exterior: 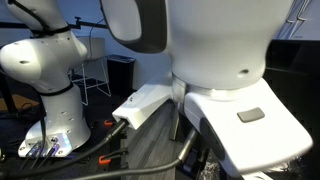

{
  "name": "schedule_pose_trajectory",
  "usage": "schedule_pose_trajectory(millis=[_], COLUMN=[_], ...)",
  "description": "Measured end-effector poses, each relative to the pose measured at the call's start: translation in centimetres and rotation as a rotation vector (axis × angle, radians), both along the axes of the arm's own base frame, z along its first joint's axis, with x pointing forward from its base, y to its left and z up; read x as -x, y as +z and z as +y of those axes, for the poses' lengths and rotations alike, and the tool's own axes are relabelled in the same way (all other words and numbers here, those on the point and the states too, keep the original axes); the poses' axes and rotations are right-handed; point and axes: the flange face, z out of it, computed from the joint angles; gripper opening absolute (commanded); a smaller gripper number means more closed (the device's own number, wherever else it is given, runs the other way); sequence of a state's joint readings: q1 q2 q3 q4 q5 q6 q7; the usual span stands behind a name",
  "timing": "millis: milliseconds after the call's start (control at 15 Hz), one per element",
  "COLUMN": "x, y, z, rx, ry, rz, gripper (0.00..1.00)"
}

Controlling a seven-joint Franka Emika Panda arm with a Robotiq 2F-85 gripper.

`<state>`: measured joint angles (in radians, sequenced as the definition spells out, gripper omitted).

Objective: Turn the straw clockwise

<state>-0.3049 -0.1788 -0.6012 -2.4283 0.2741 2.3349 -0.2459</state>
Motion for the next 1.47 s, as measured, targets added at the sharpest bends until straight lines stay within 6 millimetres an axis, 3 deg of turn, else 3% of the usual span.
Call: schedule_pose_trajectory(millis=[333, 1000, 1467], x=[0.2, 0.1, -1.0], y=[-2.0, -2.6, -5.3], z=[-3.6, -4.0, -8.2], rx=[-0.026, -0.049, 0.007], ry=[-0.100, -0.115, -0.344], rz=[0.036, 0.037, -0.067], gripper=[1.00, 1.00, 1.00])
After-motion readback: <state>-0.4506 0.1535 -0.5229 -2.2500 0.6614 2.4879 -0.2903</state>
